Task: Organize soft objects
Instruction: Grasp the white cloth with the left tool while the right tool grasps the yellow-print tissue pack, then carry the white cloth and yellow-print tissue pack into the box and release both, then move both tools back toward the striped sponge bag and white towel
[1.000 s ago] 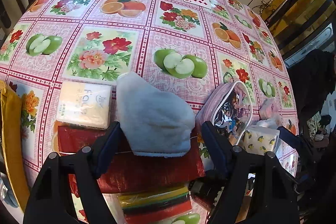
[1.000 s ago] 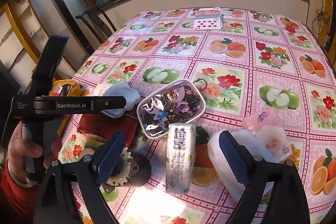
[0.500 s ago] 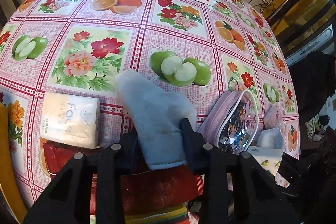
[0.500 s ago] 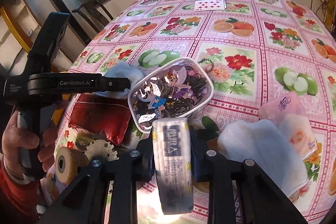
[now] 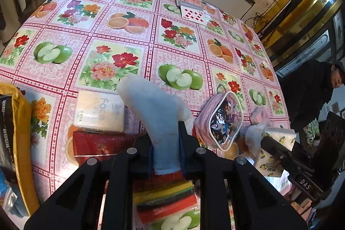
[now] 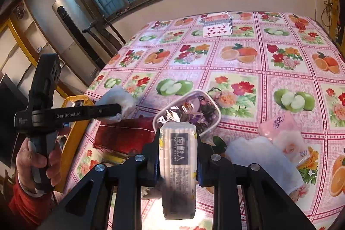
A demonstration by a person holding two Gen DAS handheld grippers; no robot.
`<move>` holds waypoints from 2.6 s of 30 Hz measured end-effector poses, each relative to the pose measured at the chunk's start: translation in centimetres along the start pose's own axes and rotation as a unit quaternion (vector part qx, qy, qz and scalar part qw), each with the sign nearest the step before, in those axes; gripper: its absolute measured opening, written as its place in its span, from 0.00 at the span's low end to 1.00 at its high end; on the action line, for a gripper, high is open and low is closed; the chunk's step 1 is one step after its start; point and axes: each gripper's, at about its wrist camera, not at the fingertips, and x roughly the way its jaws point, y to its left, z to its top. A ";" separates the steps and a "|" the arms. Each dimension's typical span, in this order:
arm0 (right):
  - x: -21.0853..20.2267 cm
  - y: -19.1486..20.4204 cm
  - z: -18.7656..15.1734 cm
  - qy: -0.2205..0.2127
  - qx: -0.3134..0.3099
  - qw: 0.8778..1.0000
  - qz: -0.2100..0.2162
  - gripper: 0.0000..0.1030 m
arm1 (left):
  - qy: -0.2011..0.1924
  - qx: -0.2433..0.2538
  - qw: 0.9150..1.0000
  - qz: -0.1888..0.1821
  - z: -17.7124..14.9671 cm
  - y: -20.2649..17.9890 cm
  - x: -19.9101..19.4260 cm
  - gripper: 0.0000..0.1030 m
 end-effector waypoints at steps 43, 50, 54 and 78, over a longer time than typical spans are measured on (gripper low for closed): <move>9.0 23.5 -2.4 0.070 -0.033 0.972 0.223 0.73 | -0.098 -0.123 0.976 0.151 -8.4 24.6 -15.4 0.88; 1.1 15.9 -2.9 0.013 -0.017 0.984 0.179 0.88 | -0.121 -0.069 0.982 0.127 -8.9 17.9 -16.3 0.88; -1.9 12.1 -3.7 0.007 -0.007 0.988 0.152 0.88 | -0.107 -0.034 0.989 0.099 -8.5 13.3 -14.6 0.88; -8.9 -2.2 -7.5 -0.023 0.085 0.991 0.104 0.92 | 0.044 0.182 0.982 0.007 -9.2 -1.5 0.1 0.87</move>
